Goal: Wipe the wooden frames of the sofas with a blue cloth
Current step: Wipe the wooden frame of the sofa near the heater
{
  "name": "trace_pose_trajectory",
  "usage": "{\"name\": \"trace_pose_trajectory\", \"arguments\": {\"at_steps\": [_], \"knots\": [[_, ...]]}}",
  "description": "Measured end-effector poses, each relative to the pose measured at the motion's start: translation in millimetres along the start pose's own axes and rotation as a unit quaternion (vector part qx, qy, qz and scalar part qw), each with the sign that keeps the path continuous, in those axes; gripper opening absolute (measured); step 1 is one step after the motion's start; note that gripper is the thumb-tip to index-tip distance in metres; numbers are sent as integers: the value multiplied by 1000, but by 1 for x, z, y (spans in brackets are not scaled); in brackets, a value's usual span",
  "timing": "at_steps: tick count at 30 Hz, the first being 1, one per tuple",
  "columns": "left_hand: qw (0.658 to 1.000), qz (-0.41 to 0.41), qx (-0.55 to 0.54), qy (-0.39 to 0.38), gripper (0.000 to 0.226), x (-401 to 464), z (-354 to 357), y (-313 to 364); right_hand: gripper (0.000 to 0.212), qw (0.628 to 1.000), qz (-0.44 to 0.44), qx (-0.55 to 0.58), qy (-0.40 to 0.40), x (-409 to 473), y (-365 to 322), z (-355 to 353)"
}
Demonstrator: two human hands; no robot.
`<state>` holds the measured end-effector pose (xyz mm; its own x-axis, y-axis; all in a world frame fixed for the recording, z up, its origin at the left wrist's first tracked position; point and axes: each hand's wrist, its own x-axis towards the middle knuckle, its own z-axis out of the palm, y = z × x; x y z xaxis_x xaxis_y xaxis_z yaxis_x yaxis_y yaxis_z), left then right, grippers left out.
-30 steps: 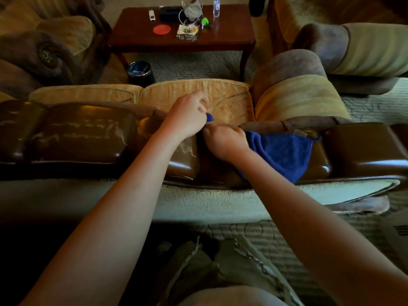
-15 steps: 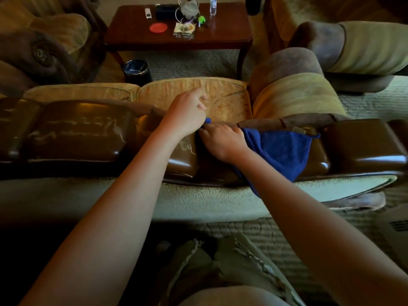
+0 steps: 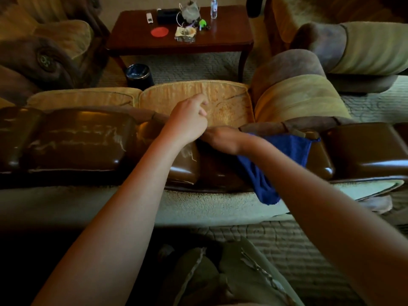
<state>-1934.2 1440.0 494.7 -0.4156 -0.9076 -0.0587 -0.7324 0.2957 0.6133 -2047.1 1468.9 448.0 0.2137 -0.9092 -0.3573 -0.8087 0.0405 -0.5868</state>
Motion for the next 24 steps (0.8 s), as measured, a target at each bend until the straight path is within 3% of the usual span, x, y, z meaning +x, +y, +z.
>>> {"name": "trace_pose_trajectory", "arguments": {"at_steps": [2, 5, 8, 10, 12, 16, 20, 22, 24], "knots": [[1000, -2, -3, -1, 49, -1, 1, 0, 50, 997, 28, 40, -53, 8, -2, -11], [1000, -4, -4, -5, 47, -1, -1, 0, 56, 995, 80, 37, -50, 10, 11, -15], [999, -8, 25, -31, 46, -1, -1, 0, 46, 986, 106, -126, -18, -13, 31, -20], [996, -5, 63, -58, 45, 0, -1, 2, 42, 964, 94, -235, 83, -35, 34, -10], [990, 0, 99, -99, 47, 3, 0, 5, 47, 932, 79, -252, 248, -50, 31, 20], [971, 31, 168, -166, 47, 4, 8, 11, 43, 850, 124, -73, 507, -60, 4, 104], [953, 74, 235, -177, 40, 2, 14, 8, 44, 783, 154, 21, 603, -57, -34, 160], [947, 97, 256, -169, 40, -2, 15, 6, 47, 757, 169, -5, 632, -52, -22, 158], [944, 129, 263, -149, 40, -8, 17, 6, 47, 701, 212, 41, 680, -45, -8, 145]]}}
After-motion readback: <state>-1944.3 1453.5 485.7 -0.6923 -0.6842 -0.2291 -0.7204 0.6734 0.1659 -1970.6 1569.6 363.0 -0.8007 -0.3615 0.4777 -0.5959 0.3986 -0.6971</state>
